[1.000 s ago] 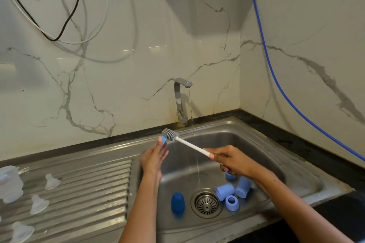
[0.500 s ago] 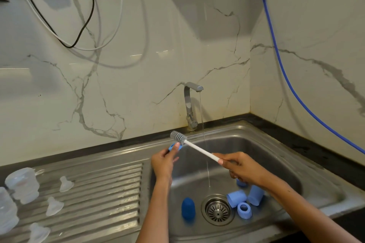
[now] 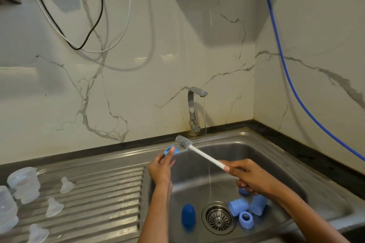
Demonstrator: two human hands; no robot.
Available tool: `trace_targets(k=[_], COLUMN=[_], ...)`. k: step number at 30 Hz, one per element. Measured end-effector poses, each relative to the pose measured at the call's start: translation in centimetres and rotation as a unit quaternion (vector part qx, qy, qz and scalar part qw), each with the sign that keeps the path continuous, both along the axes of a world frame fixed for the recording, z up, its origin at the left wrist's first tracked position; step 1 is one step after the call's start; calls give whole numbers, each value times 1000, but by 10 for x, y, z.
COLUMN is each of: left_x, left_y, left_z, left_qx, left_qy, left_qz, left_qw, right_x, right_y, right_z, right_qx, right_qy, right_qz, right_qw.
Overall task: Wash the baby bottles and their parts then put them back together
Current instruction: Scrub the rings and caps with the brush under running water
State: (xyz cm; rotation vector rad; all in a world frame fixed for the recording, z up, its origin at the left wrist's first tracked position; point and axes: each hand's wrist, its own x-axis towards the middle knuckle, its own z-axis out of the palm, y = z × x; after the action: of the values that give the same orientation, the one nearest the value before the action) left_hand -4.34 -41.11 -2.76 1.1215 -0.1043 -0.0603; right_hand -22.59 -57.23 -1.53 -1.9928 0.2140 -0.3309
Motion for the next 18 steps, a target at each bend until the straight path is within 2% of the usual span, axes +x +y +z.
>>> trace_targets(k=[3,7,12,16,18], left_x=[-4,-12,1,-2,-2], left_y=[-3,-12,3,2,0], left_z=[1,4,2,2,4], left_qx=[6,42,-25,13,4], left_qy=[-16,-65,-1,-40,-43], left_qz=[-32,-71,-22,-94,-113], left_qw=[999,994,999,995,993], right_x=[3,10,1,8,9], right_y=[8,12,6,10,8], right_z=[-1,0,-2,-5,-4], right_qx=[14,6,40,22,25], right_qy=[-2,-9,48,29,32], right_qz=[10,-26,12,-17,-17], right_qw=[1000,1000,998,999,999])
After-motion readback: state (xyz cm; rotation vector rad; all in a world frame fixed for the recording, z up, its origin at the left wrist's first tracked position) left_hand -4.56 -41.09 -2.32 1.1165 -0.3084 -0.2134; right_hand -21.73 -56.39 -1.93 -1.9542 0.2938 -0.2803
